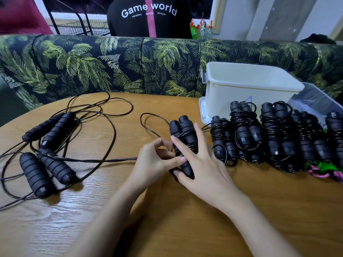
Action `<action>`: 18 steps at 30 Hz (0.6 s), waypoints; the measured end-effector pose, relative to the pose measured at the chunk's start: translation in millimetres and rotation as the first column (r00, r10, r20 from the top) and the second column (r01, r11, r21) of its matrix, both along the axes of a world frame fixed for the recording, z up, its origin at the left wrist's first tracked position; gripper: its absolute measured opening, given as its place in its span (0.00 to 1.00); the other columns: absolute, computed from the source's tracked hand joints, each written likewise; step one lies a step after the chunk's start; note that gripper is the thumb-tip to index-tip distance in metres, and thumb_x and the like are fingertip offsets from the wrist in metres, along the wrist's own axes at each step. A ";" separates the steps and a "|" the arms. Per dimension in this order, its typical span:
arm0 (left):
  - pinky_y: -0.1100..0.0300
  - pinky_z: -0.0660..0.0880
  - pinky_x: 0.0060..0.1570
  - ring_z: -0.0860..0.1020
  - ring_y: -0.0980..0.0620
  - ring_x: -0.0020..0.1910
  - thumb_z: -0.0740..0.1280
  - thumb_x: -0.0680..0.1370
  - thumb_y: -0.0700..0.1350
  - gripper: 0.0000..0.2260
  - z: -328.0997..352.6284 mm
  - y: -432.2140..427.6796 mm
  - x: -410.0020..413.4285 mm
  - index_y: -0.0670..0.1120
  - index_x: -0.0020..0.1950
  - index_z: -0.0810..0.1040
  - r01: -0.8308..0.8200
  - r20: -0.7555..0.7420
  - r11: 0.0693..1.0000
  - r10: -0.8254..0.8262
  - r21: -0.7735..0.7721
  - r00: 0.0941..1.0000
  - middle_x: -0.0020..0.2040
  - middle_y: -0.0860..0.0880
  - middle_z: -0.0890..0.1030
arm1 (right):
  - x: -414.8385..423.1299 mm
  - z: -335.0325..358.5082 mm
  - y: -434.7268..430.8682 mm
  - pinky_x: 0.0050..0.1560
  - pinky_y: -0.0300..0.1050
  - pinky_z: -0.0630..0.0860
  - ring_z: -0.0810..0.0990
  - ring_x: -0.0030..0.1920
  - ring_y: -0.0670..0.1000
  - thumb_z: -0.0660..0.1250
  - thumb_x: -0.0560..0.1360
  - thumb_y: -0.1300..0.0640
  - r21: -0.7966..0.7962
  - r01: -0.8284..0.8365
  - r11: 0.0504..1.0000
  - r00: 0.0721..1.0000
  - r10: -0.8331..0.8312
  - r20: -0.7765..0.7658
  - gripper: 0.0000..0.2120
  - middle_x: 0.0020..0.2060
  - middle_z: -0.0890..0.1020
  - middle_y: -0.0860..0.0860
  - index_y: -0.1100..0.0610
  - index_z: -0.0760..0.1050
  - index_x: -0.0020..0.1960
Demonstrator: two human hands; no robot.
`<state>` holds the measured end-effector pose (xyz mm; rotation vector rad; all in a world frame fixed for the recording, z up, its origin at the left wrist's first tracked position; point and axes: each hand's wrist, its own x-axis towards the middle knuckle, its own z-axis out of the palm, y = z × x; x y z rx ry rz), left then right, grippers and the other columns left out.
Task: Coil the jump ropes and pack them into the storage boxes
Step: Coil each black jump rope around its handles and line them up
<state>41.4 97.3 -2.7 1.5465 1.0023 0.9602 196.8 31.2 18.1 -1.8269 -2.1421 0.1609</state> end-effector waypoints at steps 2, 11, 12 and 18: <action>0.53 0.79 0.44 0.85 0.48 0.44 0.78 0.67 0.49 0.19 -2.6 0.6 -0.7 0.42 0.52 0.76 0.032 -0.028 0.999 -0.031 0.016 0.999 0.41 0.46 0.86 | -1.2 -0.5 1.3 0.56 0.48 0.74 0.65 0.71 0.56 0.63 0.78 0.45 -0.009 0.029 1.000 0.999 -0.029 0.035 0.37 0.76 0.28 0.47 0.30 0.41 0.75; 0.59 0.75 0.54 0.79 0.59 0.54 0.66 0.75 0.62 0.22 -1.0 6.0 -41.1 0.51 0.62 0.81 0.170 -0.532 0.901 0.076 0.399 0.843 0.56 0.55 0.83 | 19.5 13.4 -13.0 0.66 0.53 0.71 0.62 0.70 0.58 0.62 0.80 0.54 0.043 0.076 0.996 0.994 -0.072 -0.082 0.33 0.77 0.35 0.46 0.35 0.50 0.77; 0.59 0.76 0.51 0.80 0.60 0.50 0.68 0.77 0.58 0.17 -2.9 4.0 -44.5 0.49 0.60 0.83 0.205 -0.540 0.891 0.053 0.406 0.840 0.51 0.55 0.84 | 21.2 15.5 -16.1 0.66 0.53 0.70 0.62 0.70 0.58 0.61 0.80 0.55 0.041 0.078 0.996 0.995 -0.076 -0.068 0.33 0.77 0.34 0.46 0.35 0.50 0.77; 0.57 0.73 0.38 0.77 0.58 0.32 0.69 0.75 0.48 0.10 -7.5 6.6 -65.2 0.44 0.47 0.86 0.007 -0.415 0.856 0.243 0.516 0.877 0.31 0.57 0.79 | 40.5 26.1 -41.7 0.63 0.53 0.72 0.66 0.66 0.60 0.61 0.80 0.54 0.040 0.208 0.977 0.978 -0.207 -0.030 0.33 0.77 0.36 0.50 0.36 0.49 0.78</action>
